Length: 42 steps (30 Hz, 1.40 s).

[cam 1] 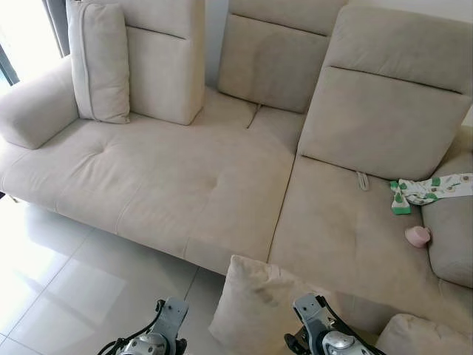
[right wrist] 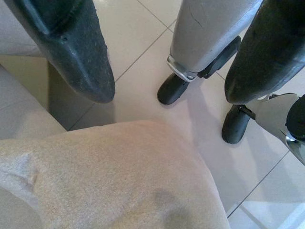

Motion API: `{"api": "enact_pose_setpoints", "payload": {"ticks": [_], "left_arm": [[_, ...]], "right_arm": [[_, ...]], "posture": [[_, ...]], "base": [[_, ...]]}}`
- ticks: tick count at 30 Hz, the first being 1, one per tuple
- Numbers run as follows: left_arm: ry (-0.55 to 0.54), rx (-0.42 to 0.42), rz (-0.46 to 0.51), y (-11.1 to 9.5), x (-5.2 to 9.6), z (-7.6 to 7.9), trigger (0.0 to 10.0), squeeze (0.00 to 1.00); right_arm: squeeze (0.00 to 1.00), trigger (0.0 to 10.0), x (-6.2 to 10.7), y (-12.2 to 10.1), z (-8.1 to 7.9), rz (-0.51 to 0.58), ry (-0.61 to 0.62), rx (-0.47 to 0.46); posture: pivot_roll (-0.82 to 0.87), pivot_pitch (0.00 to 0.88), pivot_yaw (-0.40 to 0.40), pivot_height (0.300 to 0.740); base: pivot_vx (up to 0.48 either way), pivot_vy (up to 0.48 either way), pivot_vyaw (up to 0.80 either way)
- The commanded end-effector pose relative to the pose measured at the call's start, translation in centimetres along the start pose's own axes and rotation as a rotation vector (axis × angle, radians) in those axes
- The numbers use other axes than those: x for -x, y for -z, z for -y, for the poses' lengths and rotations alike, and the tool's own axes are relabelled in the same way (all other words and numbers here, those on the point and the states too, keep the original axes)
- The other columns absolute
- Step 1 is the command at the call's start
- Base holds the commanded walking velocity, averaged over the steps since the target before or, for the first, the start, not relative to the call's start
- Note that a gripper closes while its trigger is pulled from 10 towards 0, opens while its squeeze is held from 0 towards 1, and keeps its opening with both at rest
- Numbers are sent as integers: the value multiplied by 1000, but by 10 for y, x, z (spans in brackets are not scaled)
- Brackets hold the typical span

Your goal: Move the pillow to the sofa from floor

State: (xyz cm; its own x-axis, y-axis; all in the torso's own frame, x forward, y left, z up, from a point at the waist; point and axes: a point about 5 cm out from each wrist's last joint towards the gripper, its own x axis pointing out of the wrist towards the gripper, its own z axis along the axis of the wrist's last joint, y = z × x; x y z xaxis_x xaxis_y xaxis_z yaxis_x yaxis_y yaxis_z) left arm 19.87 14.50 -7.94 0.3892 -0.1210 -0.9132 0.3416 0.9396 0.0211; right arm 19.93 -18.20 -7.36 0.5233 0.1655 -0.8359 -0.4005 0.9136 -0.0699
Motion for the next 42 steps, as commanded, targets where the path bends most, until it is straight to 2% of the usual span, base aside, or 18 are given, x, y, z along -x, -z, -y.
{"api": "enact_pose_setpoints", "payload": {"ticks": [1,6,10,13,15,17,18,20,23,34,42], "left_arm": [[208,102,459,-87,13,23,10000,0],[229,101,492,-89,14,27,10000,0],[235,99,508,-89,14,30,10000,0],[235,112,492,-86,13,31,10000,0],[235,132,453,-82,11,31,10000,0],[223,129,358,-72,7,31,10000,0],[223,129,358,-72,7,31,10000,0],[198,125,273,-62,4,30,10000,0],[188,133,248,-58,3,30,10000,0],[190,132,242,-58,3,31,10000,0],[178,91,303,-65,5,30,10000,0]], "right_arm": [[0,10000,-1,-29,-9,266,156,-63],[0,10000,-2,-32,-14,290,137,-39],[0,10000,0,-38,-9,336,169,-64],[0,10000,0,-36,-7,322,161,-78],[0,10000,-1,-31,-8,288,146,-89],[0,10000,-1,-27,-11,261,126,-84],[0,10000,-1,-27,-11,261,126,-84],[0,10000,-2,-23,-14,237,111,-90],[0,10000,-2,-22,-14,230,106,-100],[0,10000,-2,-18,-12,222,110,-136],[0,10000,-1,-23,-7,252,153,-128]], "posture": [[-76,0,69,740],[-75,0,67,740],[-73,0,66,740],[-71,0,63,740],[-71,0,63,740],[-70,0,61,740],[-70,0,61,740],[-73,0,63,740],[-76,0,62,740],[-78,0,62,740],[-81,0,65,740]], "base": [[0,0,0],[0,0,0],[0,0,0],[0,0,0],[0,0,0],[0,0,0],[0,0,0],[0,0,0],[0,0,0],[0,0,0],[0,0,0]]}}
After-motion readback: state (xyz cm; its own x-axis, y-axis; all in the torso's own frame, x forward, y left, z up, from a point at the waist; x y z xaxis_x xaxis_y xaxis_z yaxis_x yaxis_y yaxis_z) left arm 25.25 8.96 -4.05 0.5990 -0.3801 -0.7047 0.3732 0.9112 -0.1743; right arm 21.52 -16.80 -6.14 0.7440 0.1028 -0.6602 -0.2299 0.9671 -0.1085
